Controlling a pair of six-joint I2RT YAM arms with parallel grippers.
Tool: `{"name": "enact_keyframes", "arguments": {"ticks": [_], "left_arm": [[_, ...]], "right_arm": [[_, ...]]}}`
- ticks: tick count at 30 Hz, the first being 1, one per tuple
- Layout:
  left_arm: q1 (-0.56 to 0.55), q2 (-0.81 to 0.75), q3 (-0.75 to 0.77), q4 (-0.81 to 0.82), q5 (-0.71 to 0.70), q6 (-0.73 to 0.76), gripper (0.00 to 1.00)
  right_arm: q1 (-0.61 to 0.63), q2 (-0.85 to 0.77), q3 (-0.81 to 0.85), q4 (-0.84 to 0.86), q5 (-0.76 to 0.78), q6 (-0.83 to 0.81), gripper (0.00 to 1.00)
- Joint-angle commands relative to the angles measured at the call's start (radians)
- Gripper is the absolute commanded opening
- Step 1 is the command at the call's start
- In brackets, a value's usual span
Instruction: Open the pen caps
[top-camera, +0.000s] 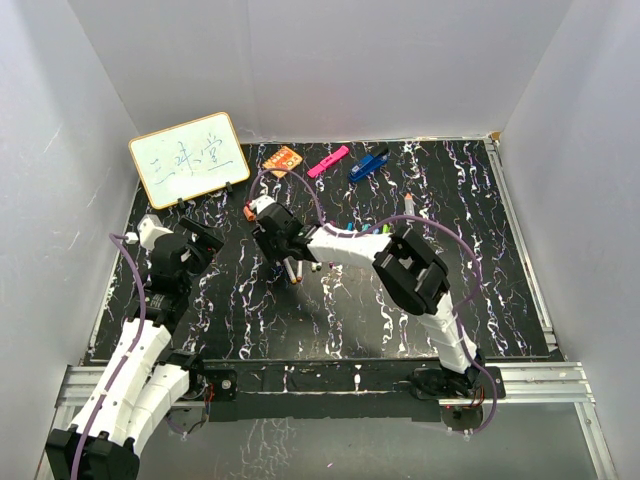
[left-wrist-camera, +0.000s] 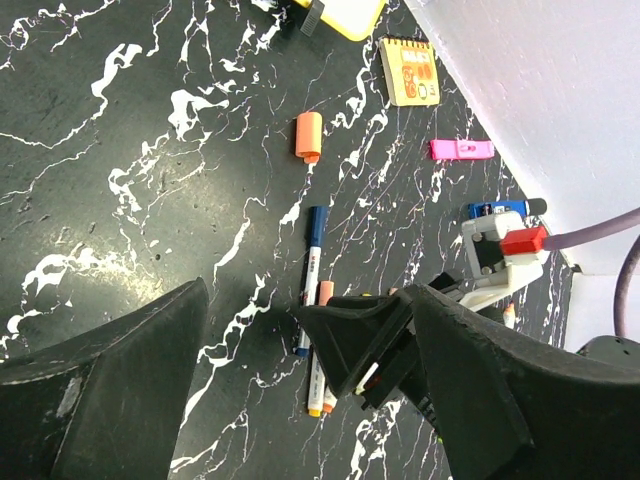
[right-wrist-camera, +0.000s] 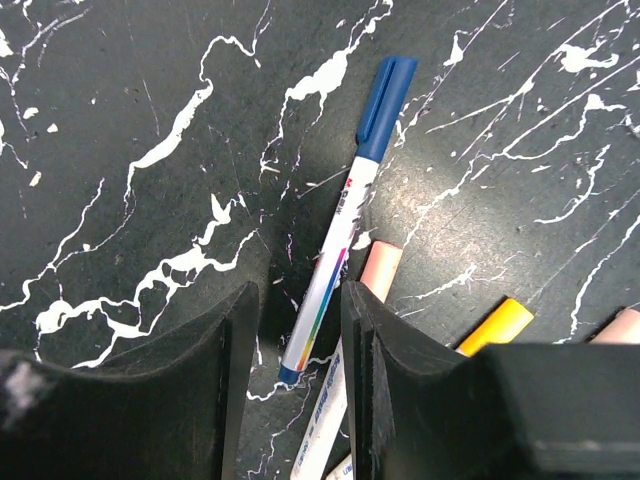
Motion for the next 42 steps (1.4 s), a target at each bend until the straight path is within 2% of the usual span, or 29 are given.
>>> {"name": "enact_keyframes", "arguments": {"ticks": [1, 13, 18, 27, 32, 34, 37, 42], "left_arm": [[0.001, -0.018, -0.005, -0.014, -0.017, 0.007, 0.82], [0.001, -0.023, -0.009, -0.014, -0.018, 0.011, 0.83], [0.002, -0.029, 0.002, -0.021, -0.034, 0.017, 0.83], [0.001, -0.02, 0.032, -0.03, -0.046, 0.05, 0.85], [0.002, -0.016, 0.038, -0.019, -0.038, 0.068, 0.85], [0.002, -0.01, 0.039, -0.01, -0.026, 0.073, 0.85], [0.002, 0.011, 0.039, 0.015, 0.012, 0.087, 0.86], [0.002, 0.073, 0.046, 0.071, 0.115, 0.113, 0.87]], "right_arm": [[0.007, 0.023, 0.063, 0.019, 0.023, 0.009, 0.36], [0.01, 0.059, 0.073, 0.007, 0.022, 0.016, 0.35], [0.014, 0.079, 0.082, -0.01, 0.025, 0.018, 0.31], [0.019, 0.104, 0.089, -0.044, 0.036, 0.027, 0.21], [0.019, 0.109, 0.088, -0.061, 0.046, 0.027, 0.07], [0.019, 0.099, 0.08, -0.06, 0.048, 0.029, 0.0], [0.019, 0.054, 0.041, -0.017, 0.054, 0.034, 0.0], [0.017, -0.11, -0.125, 0.15, 0.041, 0.054, 0.0]]}}
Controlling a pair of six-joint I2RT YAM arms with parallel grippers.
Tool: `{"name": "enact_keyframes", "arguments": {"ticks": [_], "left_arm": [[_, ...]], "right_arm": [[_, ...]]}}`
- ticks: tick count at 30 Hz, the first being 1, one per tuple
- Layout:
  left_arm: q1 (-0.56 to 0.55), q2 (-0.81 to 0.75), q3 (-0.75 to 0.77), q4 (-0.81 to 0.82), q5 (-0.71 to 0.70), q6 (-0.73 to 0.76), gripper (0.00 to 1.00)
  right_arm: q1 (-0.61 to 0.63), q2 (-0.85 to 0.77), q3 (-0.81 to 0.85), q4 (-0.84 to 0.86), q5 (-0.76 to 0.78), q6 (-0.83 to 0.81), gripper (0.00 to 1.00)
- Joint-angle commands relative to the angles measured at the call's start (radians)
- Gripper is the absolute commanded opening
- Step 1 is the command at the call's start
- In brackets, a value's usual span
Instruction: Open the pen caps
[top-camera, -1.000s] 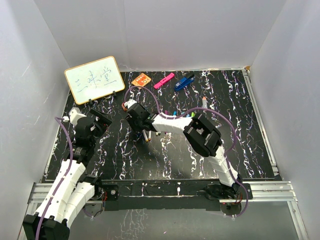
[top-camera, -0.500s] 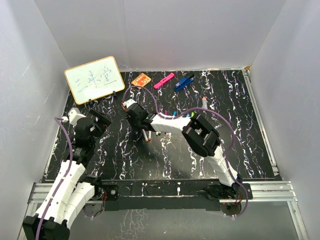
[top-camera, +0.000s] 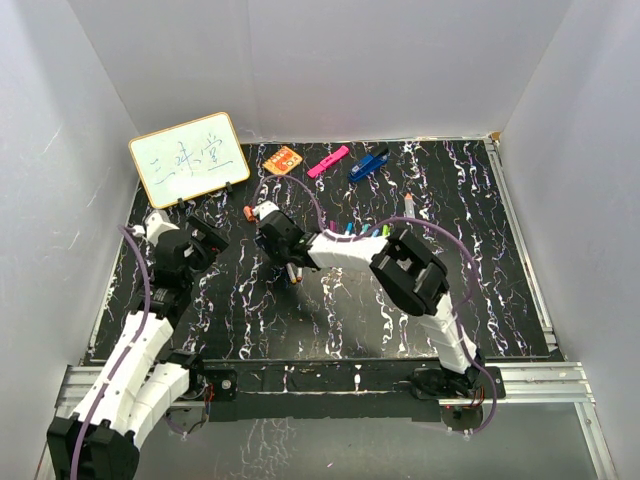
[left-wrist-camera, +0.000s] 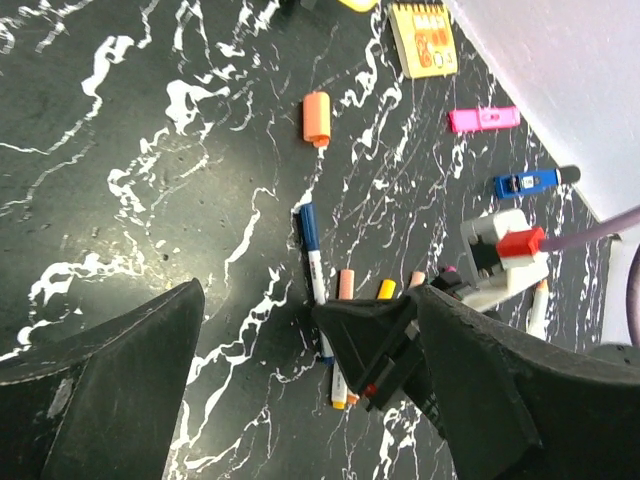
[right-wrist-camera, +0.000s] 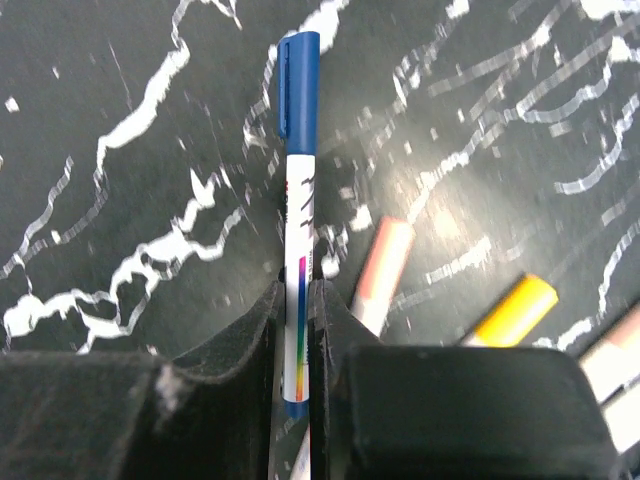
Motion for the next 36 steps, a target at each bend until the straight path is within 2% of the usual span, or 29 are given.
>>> {"name": "enact_keyframes", "arguments": {"ticks": [1, 5, 15, 23, 29, 36], "left_arm": [[0.002, 0.045, 0.043, 0.079, 0.126, 0.05, 0.88], [0.002, 0.095, 0.052, 0.161, 0.237, 0.071, 0.9], [0.002, 0.312, 0.072, 0.482, 0.561, 0.038, 0.9], [0.0, 0.43, 0.086, 0.664, 0.63, -0.015, 0.88], [-0.004, 0.479, 0.118, 0.709, 0.677, 0.005, 0.87], [-0.016, 0.514, 0.135, 0.691, 0.716, 0.031, 0.86]], "right_arm": [[0.002, -0.182, -0.129, 0.139, 0.008, 0.027, 0.0], [-0.017, -0.307, -0.229, 0.224, -0.005, 0.042, 0.0], [-0.041, -0.529, -0.362, 0.238, 0.009, 0.043, 0.0], [-0.041, -0.609, -0.422, 0.249, 0.014, 0.034, 0.0], [-0.042, -0.628, -0.433, 0.246, 0.013, 0.028, 0.0], [-0.042, -0.643, -0.438, 0.251, -0.003, 0.03, 0.0]]}}
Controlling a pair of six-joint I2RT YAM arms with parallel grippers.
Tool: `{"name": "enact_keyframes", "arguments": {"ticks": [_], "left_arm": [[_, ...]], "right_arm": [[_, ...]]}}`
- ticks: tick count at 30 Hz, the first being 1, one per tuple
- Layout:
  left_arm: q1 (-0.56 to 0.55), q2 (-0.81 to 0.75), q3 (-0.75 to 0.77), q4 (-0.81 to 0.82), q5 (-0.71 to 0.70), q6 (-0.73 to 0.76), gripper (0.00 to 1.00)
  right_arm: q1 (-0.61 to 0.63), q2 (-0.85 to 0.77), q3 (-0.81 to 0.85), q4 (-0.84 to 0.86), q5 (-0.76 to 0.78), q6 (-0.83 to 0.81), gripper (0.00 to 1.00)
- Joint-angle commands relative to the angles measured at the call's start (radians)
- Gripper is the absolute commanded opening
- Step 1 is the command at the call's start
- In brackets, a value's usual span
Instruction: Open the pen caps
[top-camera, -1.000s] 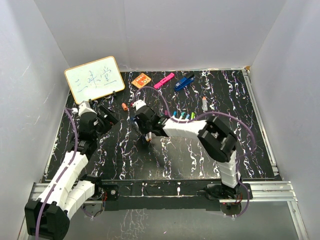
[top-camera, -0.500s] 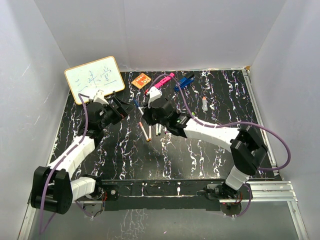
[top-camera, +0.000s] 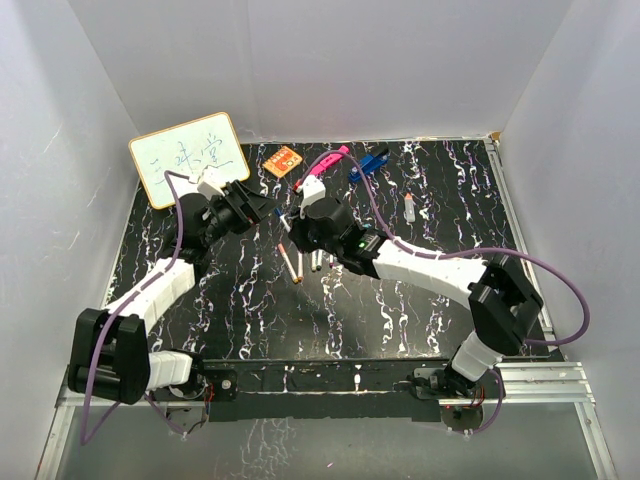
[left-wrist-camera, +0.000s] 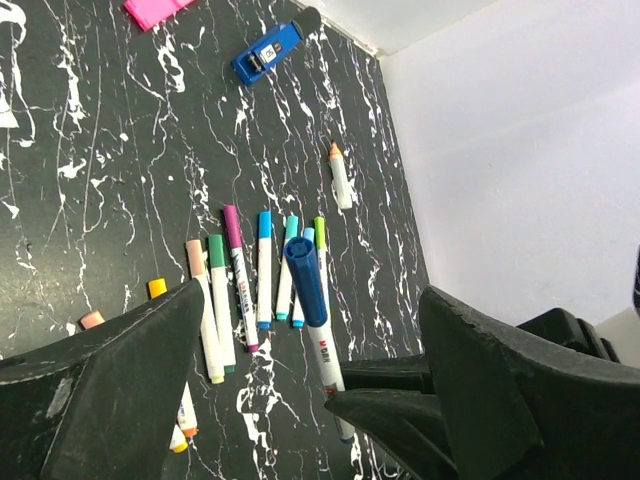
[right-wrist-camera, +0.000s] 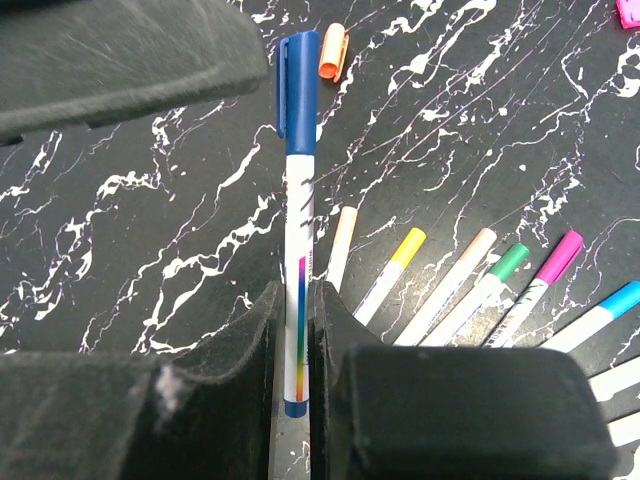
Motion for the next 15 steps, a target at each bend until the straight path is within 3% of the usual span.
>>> {"name": "enact_keyframes", "arguments": {"ticks": [1, 15], "left_arm": [[-0.01, 0.007, 0.03, 0.03, 0.046, 0.021, 0.86], [-0.045, 0.057, 0.05, 0.047, 0.051, 0.016, 0.83]], "right_arm": [[0.0, -0.053, -0.002, 0.061, -0.005, -0.007, 0.0], [0.001, -0.045, 0.002, 0.077, -0.059, -0.011, 0.0]]}}
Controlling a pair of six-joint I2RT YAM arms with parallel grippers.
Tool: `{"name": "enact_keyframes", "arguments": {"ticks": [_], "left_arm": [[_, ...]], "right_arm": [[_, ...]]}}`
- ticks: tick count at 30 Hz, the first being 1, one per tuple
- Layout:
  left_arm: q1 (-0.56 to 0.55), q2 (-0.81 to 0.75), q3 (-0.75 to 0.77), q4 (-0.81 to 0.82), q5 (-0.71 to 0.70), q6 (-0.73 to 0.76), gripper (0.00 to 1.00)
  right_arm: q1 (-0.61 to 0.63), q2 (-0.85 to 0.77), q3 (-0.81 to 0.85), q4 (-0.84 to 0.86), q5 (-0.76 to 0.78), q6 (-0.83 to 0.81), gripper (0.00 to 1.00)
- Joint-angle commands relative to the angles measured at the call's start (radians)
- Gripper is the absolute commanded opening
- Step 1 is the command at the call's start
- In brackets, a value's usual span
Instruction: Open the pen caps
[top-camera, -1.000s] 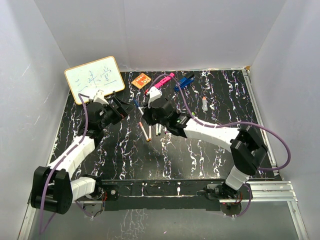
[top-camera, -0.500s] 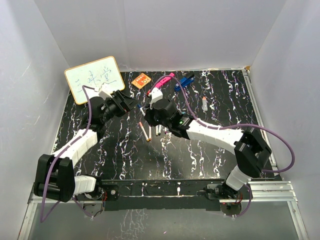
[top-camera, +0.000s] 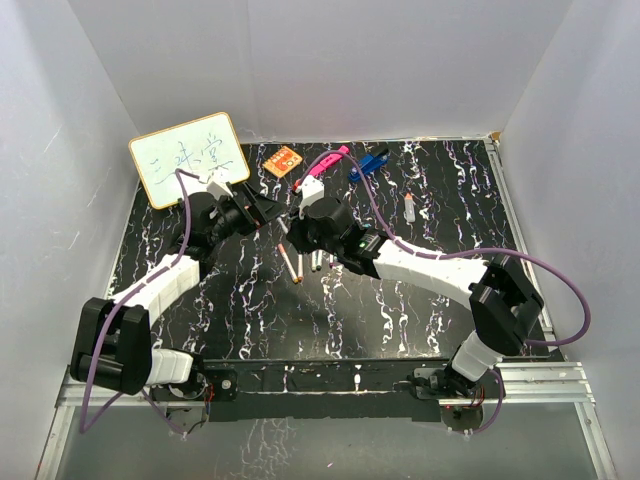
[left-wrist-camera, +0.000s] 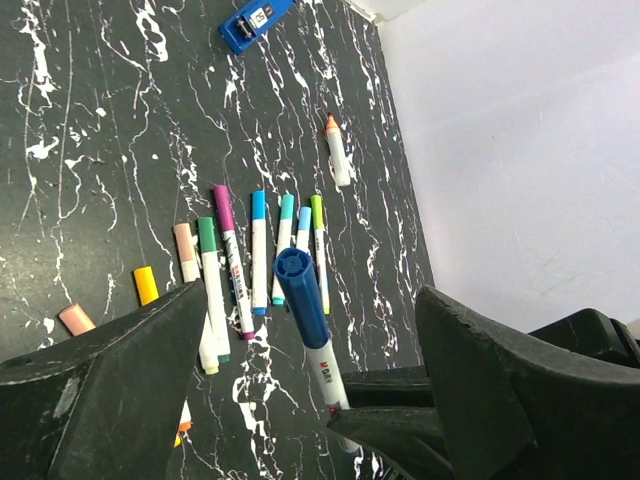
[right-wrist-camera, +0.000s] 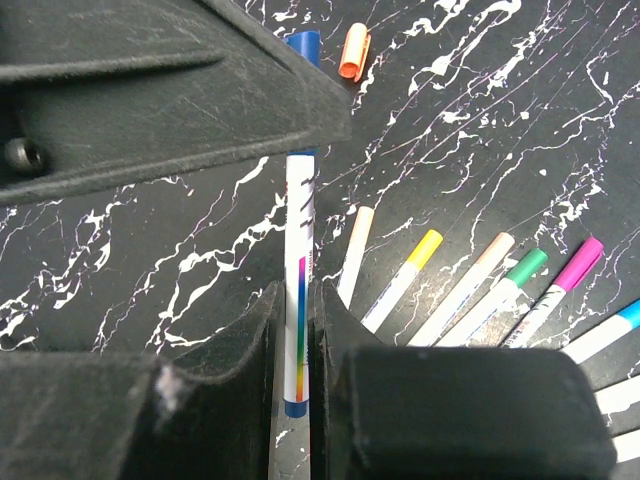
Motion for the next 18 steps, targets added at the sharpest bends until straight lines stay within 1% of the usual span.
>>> {"name": "enact_keyframes", "arguments": {"ticks": [1, 5, 12, 18], "left_arm": [[-0.015, 0.002, 0.034, 0.044, 0.022, 0.004, 0.82], [-0.021, 0.015, 0.033, 0.062, 0.024, -0.006, 0.78], [-0.023, 0.029, 0.038, 0.071, 0.021, -0.012, 0.68], [-0.023, 0.034, 0.034, 0.08, 0.014, -0.021, 0.53]], "right_arm": [[0.001, -0.035, 0.003, 0.074, -0.028, -0.011, 0.0], [0.001, -0.031, 0.004, 0.076, -0.035, -0.012, 0.0], [0.001, -0.03, 0.003, 0.076, -0.045, -0.02, 0.0], [0.001, -0.029, -0.008, 0.077, -0.05, -0.022, 0.0]]}}
